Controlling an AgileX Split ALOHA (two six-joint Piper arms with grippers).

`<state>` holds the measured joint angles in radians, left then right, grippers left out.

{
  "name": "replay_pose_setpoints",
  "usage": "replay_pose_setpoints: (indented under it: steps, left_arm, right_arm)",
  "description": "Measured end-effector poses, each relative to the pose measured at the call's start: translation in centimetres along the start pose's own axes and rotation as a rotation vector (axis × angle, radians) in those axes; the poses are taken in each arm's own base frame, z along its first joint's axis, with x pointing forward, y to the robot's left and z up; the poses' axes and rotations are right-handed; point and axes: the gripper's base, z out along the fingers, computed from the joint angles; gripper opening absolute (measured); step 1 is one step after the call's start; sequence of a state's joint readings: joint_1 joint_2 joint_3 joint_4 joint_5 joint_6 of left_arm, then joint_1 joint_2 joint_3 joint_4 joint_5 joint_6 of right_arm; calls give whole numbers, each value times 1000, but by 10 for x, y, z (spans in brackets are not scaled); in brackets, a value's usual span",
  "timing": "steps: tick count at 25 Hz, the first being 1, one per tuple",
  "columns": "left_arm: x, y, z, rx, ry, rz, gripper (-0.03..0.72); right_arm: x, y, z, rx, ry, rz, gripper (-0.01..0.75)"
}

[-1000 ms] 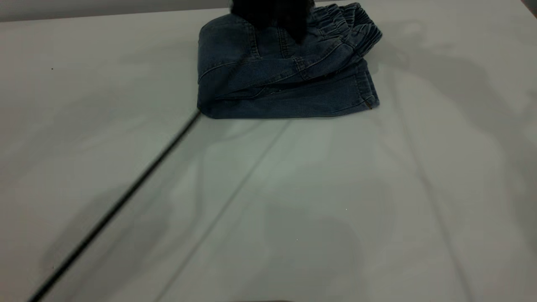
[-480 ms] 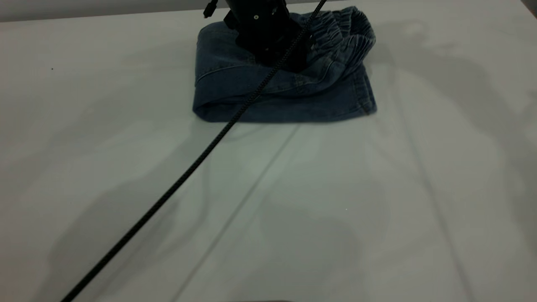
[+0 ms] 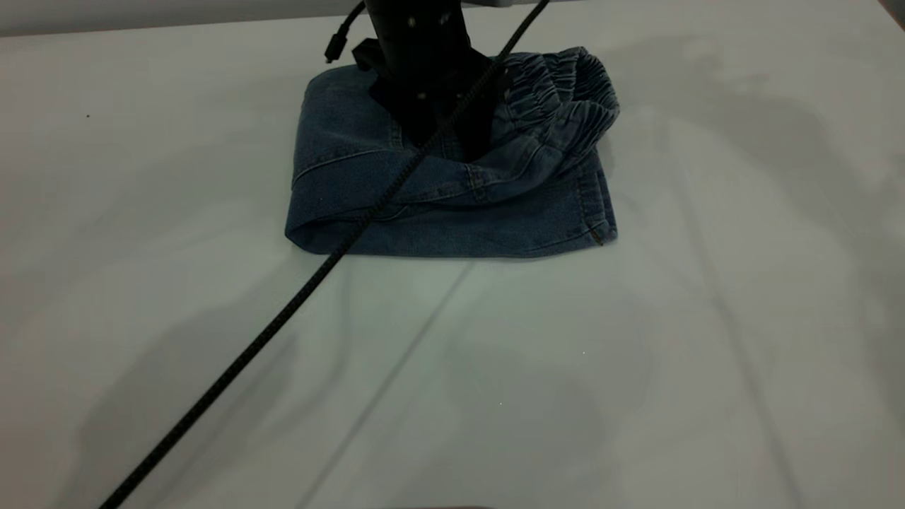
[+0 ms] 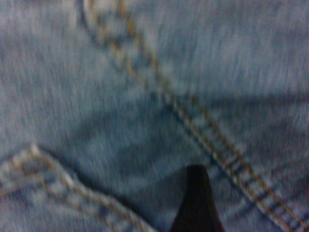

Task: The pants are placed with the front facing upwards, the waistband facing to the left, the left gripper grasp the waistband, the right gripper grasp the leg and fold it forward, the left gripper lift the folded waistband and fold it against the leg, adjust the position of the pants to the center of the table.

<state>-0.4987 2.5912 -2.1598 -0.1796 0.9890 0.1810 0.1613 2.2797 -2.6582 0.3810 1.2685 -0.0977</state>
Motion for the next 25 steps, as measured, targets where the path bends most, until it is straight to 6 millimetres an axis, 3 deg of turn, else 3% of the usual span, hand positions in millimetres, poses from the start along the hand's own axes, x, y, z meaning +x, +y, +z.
replay_pose_setpoints:
  steps: [6, 11, 17, 25]
  left_arm:
    - [-19, -5, -41, 6, -5, -25, 499]
    - [-39, -5, -87, -70, -132, 20, 499]
    - [-45, -12, -162, -116, -271, 46, 499]
    - [-35, -30, -274, -137, -476, 70, 499]
  right_arm:
    - [-10, 15, -39, -2, -71, -27, 446]
    - [-17, 29, -76, -3, -134, -54, 445]
    - [-16, 49, -129, -3, -189, -74, 445]
    - [16, 68, -186, 30, -151, -68, 444]
